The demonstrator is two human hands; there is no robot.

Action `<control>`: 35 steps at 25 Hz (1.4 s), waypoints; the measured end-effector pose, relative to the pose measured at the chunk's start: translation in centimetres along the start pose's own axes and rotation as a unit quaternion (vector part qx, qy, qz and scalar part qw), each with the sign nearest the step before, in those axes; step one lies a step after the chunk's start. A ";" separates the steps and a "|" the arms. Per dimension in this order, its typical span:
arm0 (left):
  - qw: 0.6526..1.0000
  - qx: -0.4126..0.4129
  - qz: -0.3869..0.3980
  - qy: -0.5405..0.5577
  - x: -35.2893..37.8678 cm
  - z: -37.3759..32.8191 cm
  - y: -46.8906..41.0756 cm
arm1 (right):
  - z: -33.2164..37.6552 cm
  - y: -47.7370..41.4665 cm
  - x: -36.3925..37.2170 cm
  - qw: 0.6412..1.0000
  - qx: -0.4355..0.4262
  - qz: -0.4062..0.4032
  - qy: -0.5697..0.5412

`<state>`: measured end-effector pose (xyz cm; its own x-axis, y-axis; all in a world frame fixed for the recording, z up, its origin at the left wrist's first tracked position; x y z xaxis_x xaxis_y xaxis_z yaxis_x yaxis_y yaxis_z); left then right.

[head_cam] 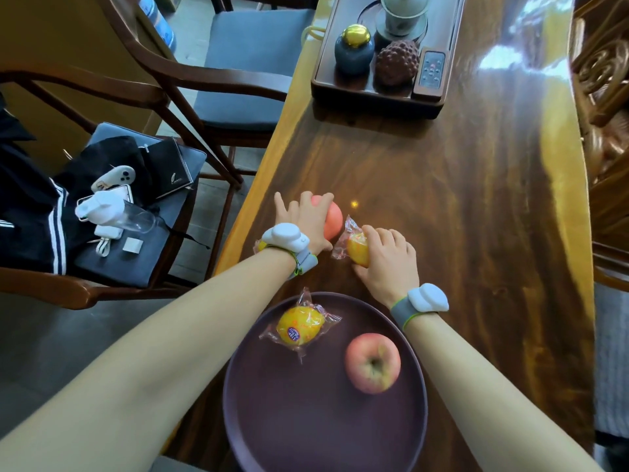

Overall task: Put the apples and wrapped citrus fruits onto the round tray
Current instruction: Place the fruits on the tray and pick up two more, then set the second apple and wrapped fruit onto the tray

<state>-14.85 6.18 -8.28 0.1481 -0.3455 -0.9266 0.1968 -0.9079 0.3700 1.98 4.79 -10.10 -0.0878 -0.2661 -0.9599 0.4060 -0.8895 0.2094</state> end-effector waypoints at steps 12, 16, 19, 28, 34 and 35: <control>0.975 0.084 -0.174 0.111 -6.6 -0.5 6.8 | 0.7 5.5 -7.4 0.989 0.020 -0.134 -0.051; 0.964 0.093 -0.200 0.147 -8.5 1.0 12.3 | 2.9 10.1 -10.2 0.983 0.006 -0.171 -0.061; 0.960 0.090 -0.206 0.167 -8.9 3.2 17.2 | 5.4 14.1 -10.9 0.981 -0.001 -0.189 -0.052; 0.957 0.115 -0.213 0.160 -7.2 7.4 28.4 | 11.1 23.9 -10.7 0.968 0.002 -0.239 -0.071; 0.975 0.119 -0.134 0.134 1.2 6.9 32.2 | 11.3 29.3 -3.2 0.984 0.023 -0.164 -0.061; 0.978 0.119 -0.116 0.123 3.1 6.6 32.3 | 11.0 29.8 -1.3 0.988 0.032 -0.139 -0.056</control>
<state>-14.40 -25.78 0.40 0.3605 -0.0828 -0.9291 0.0257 -0.9948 0.0986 4.21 -25.48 -0.55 -0.2895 -0.0439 -0.9562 0.2935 -0.9549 -0.0450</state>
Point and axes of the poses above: each hand's wrist, its own y-axis away from the middle knuckle, its own x-axis out of the palm, z = x × y, the point moved 9 cm from there along -y, towards the middle knuckle, and after that the axes turned 6 degrees about y, right-handed, at the moved point
